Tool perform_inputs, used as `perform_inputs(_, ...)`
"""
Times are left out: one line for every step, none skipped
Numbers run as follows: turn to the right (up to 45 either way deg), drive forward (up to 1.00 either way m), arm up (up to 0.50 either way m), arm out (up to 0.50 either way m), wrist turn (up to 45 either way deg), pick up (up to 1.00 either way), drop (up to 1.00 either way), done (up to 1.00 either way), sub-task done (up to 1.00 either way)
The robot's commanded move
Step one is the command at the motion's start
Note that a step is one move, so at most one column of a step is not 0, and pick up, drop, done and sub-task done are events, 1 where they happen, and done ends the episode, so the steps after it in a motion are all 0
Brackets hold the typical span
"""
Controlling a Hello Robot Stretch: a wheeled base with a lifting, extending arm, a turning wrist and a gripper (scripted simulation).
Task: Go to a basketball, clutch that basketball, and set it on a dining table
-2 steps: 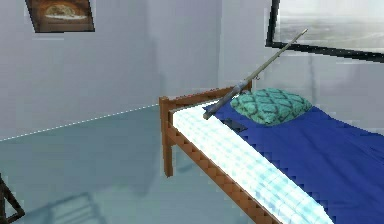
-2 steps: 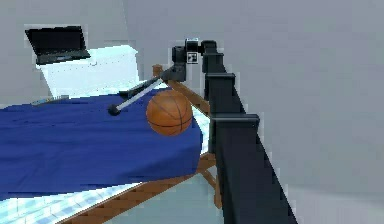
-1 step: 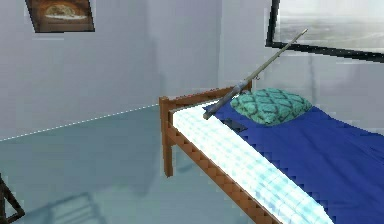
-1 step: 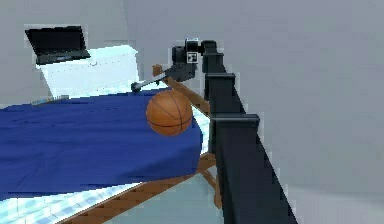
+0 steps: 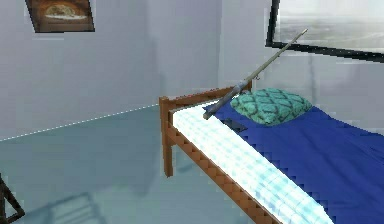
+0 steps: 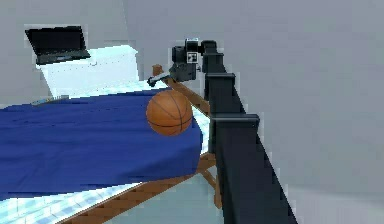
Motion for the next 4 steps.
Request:
perform_inputs(0.0,0.00,-0.20,0.00,0.0,0.00,0.00,0.00,0.00)
perform_inputs(0.0,0.00,0.00,0.00,0.0,1.00,0.00,0.00,0.00)
perform_inputs(0.0,0.00,0.10,0.00,0.0,0.00,0.00,0.00,0.00)
perform_inputs(0.0,0.00,0.10,0.00,0.0,0.00,0.00,0.00,0.00)
